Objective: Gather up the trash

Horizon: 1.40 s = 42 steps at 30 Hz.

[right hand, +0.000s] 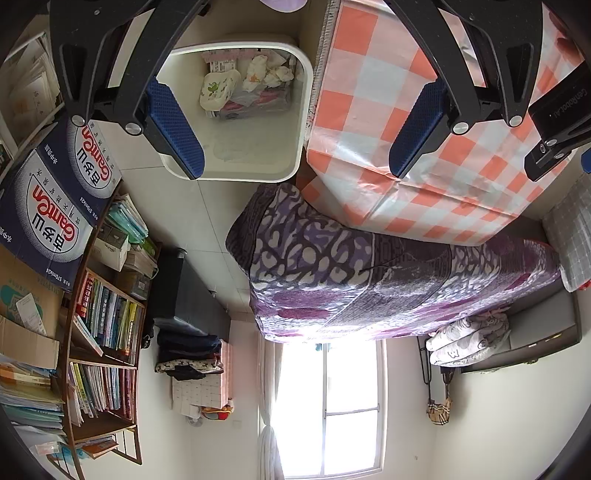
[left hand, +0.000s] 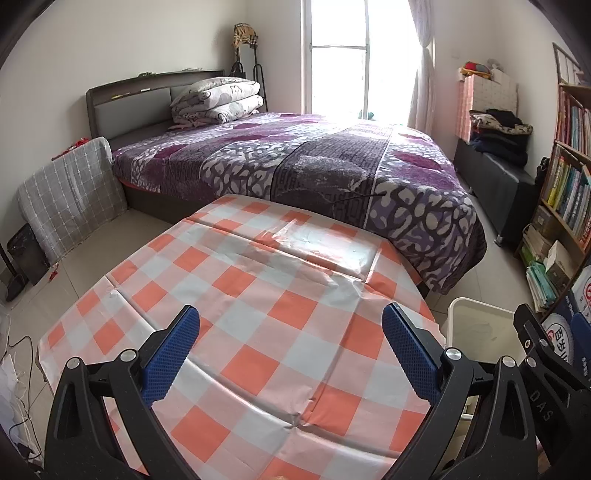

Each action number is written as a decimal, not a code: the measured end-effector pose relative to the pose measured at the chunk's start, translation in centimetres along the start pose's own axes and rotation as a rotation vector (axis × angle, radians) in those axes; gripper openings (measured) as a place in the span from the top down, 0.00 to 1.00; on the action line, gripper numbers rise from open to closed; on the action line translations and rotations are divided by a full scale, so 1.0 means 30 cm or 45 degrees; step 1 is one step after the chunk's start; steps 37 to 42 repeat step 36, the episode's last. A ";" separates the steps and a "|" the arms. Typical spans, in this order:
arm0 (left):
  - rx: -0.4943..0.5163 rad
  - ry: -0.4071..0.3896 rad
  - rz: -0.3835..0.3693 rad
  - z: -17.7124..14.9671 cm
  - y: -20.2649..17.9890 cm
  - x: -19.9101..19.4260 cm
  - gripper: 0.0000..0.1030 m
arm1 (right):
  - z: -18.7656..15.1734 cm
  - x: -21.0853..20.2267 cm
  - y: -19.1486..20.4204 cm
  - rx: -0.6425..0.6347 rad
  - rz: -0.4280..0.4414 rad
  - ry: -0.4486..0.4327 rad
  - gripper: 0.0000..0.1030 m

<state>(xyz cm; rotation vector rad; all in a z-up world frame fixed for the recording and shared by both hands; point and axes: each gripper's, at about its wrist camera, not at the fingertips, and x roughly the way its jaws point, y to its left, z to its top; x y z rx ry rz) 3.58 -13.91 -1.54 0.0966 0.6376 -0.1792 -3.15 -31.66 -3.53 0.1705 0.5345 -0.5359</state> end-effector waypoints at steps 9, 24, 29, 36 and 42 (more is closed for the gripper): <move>0.022 -0.001 -0.029 -0.010 -0.012 0.014 0.07 | -0.004 0.006 -0.008 -0.010 -0.004 0.017 0.07; 0.051 0.006 -0.072 -0.022 -0.036 0.024 0.10 | 0.002 0.016 -0.034 0.008 -0.017 0.033 0.07; 0.062 -0.006 -0.066 -0.019 -0.047 0.016 0.10 | 0.002 0.015 -0.050 0.020 -0.025 0.031 0.07; 0.045 0.022 -0.073 -0.020 -0.048 0.025 0.09 | 0.004 0.017 -0.050 0.020 -0.024 0.031 0.07; 0.045 0.022 -0.073 -0.020 -0.048 0.025 0.09 | 0.004 0.017 -0.050 0.020 -0.024 0.031 0.07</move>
